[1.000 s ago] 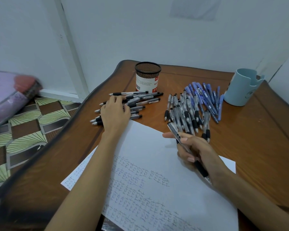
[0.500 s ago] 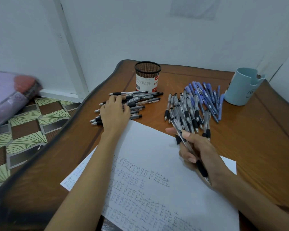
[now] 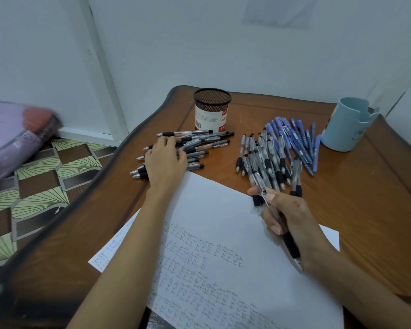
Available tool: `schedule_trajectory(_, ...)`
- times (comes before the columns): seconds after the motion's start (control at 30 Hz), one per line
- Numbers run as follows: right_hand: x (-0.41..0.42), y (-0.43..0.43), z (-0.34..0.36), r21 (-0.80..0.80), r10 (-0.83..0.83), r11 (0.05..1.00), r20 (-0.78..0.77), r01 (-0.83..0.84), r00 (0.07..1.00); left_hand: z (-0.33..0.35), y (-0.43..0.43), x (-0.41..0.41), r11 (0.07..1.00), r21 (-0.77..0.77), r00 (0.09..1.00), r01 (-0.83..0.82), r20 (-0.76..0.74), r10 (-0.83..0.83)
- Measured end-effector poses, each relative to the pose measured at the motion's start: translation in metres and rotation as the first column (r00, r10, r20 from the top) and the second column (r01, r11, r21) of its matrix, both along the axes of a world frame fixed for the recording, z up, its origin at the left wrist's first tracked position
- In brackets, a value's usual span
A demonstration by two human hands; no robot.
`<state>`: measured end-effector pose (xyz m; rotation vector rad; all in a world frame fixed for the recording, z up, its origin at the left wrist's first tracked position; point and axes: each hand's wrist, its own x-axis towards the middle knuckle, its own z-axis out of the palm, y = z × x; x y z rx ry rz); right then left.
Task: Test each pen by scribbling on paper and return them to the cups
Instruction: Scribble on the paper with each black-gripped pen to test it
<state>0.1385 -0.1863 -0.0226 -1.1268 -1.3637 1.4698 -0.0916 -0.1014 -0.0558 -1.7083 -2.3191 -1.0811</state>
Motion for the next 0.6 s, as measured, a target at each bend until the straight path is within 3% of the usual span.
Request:
schedule_trajectory(0.33, 0.006, 0.002, 0.004, -0.044, -0.020, 0.999, -0.038, 0.019, 0.999, 0.000, 0.000, 0.000, 1.000, 0.002, 1.000, -0.003, 0.008, 0.003)
schedule_trajectory(0.53, 0.016, 0.025, 0.023, 0.105, -0.171, 0.979, -0.039, 0.174, 0.985, 0.002, -0.001, 0.001, 1.000, -0.005, 1.000, -0.007, 0.008, 0.007)
schedule_trajectory(0.6, 0.015, 0.042, 0.027, 0.202, -0.230, 0.956, 0.054, 0.215, 0.972, 0.002, -0.001, 0.001, 1.000, -0.006, 1.000, -0.008, 0.008, 0.008)
